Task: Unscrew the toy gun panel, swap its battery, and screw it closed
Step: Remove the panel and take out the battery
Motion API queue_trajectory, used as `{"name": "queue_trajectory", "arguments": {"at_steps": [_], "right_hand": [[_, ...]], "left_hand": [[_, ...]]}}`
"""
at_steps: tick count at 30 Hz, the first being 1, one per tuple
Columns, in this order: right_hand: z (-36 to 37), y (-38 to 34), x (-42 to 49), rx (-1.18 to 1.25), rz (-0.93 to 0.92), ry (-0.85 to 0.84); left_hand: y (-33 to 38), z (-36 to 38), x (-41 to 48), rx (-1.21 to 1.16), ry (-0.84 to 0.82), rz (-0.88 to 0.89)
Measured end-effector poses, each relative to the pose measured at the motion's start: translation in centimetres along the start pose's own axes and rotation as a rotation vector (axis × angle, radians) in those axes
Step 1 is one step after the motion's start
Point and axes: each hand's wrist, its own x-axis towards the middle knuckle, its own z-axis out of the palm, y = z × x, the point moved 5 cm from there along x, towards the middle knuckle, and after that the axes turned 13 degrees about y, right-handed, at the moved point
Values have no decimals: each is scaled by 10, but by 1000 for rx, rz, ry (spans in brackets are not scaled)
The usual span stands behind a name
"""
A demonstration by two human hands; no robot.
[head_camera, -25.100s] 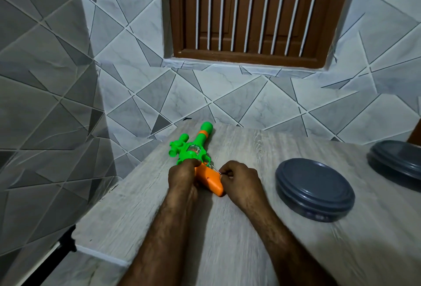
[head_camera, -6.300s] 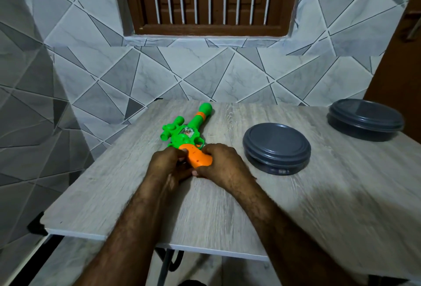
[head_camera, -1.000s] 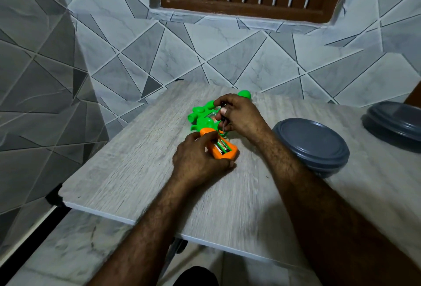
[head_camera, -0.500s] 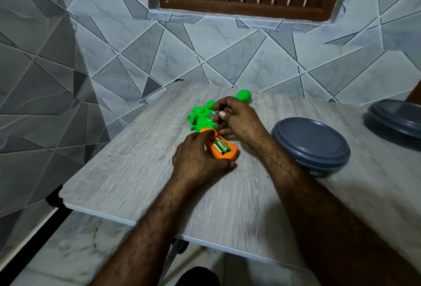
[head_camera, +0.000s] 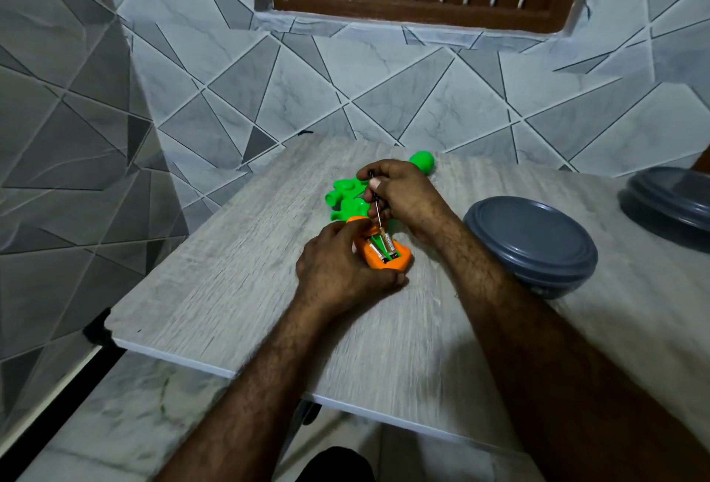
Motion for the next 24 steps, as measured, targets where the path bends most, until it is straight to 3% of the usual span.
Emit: {"name": "queue_trajectory", "arguments": {"at_steps": [10, 14, 17, 20, 24], "right_hand": [[-3, -2, -9, 145, -4, 63], [-20, -6, -13, 236, 7, 191], [-36, -3, -18, -94, -50, 298], [-32, 8, -34, -612, -75, 134], [-23, 16, -41, -745, -53, 99]], "left_hand": [[0, -2, -3, -2, 9, 16], [0, -4, -3, -15, 2, 7], [2, -5, -4, -20, 13, 9], [1, -4, -4, -13, 19, 3], [0, 0, -1, -10, 17, -19]]}}
